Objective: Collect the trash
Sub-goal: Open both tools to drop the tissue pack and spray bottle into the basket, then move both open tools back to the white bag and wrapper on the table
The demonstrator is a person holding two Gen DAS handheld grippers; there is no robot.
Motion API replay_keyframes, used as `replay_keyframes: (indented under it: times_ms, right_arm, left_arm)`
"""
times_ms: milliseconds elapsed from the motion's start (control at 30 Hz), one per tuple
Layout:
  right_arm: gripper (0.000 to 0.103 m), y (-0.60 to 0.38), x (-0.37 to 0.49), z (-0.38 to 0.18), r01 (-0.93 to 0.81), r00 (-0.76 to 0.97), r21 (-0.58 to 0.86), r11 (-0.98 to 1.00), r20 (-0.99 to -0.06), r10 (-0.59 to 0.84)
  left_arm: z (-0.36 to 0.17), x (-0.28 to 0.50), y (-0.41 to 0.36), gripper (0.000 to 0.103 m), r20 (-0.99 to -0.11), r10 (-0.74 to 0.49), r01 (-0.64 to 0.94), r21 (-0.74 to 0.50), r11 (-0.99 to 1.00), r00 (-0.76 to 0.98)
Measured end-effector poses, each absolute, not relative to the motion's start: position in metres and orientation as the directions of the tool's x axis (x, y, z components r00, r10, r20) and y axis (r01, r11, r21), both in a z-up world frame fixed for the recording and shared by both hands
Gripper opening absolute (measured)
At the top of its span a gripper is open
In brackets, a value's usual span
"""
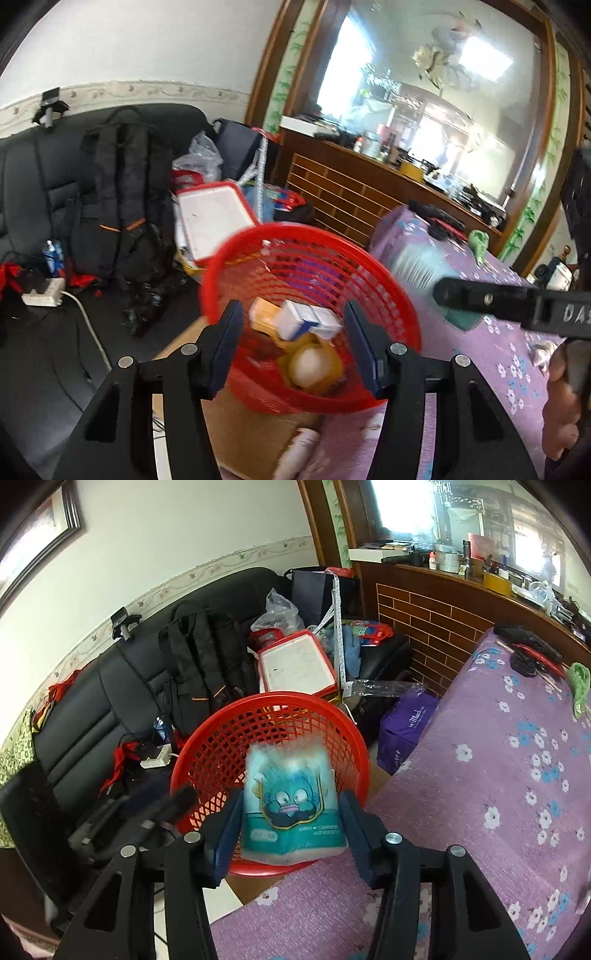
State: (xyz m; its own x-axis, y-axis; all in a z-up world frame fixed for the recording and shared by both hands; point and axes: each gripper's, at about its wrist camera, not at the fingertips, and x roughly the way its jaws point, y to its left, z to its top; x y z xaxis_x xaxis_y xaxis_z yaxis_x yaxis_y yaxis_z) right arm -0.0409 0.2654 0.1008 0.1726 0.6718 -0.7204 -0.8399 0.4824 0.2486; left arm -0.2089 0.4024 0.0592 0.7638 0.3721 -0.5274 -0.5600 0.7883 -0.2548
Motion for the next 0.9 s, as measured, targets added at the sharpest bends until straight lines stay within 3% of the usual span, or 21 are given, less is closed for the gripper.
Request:
replay_keyframes:
  times_ms: [133,233,433,900]
  right_arm:
    - [0.057,0.251,-0.041,0.103,-0.830,0.172,0.268,0.489,-0.712,0.681]
    - [0.058,0.233,-0.044,0.108,-0.835,0.201,0.241,0.495,-0.704,0.681]
    - [0.059,0.202,-0.037,0.114,-0.804,0.206,0.289,0.520,-0.685,0.699]
    - [0.059,0.144,-0.031,0.071,-0.722,0.261,0.235,0.651,-0.778,0.571]
  left_arm:
    - [0.059,-0.224,0.415,0.069,-0.501,0.423,-0.591,-0.243,0.769,0.755]
    - [0.046,-0.234,0.431,0.069,-0.539,0.432,-0.629,-0.252,0.736,0.723]
    - [0.044,-0.261,0.436,0.069,-0.512,0.483,-0.652,-0.220,0.726,0.710]
    - [-0.015,-0.288,0.460,0.070,-0.546,0.457,-0.652,-0.235,0.721,0.702]
